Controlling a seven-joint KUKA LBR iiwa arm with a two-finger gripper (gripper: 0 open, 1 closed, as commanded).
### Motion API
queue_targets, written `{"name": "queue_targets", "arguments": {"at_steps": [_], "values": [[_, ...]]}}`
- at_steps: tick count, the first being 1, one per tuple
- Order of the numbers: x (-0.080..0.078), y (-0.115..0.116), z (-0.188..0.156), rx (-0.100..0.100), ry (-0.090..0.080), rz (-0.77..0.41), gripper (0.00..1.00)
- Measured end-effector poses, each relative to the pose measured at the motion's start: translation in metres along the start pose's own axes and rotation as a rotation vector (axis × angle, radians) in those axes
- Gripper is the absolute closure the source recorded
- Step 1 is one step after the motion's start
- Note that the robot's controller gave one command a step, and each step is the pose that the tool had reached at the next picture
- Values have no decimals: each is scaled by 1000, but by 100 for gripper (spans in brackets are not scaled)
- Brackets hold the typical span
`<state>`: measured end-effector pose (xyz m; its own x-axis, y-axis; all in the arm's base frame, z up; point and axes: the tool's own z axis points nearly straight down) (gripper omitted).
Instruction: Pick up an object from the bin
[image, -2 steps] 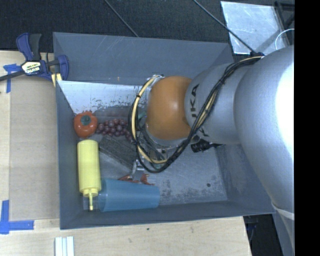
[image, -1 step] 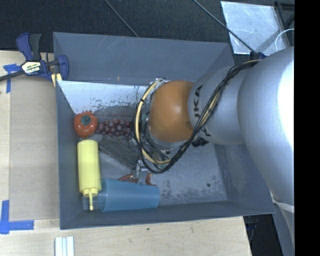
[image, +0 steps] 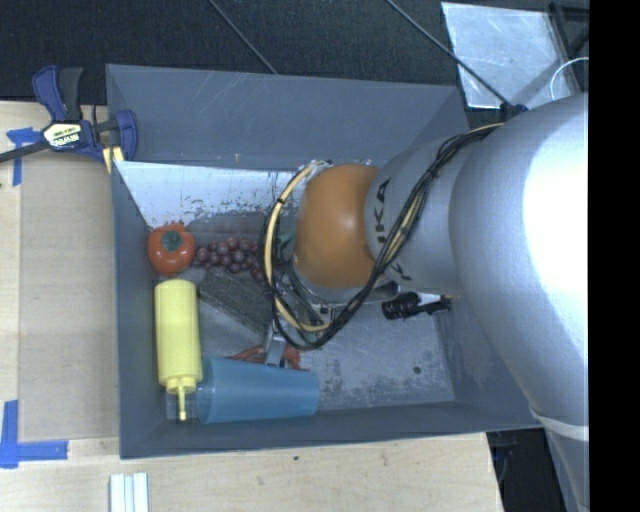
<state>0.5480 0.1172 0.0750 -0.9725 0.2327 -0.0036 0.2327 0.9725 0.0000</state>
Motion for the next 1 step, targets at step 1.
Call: {"name": "queue_targets", "arguments": {"at_steps": [1], "values": [[0, 0, 0, 0, 0, 0, 100]]}}
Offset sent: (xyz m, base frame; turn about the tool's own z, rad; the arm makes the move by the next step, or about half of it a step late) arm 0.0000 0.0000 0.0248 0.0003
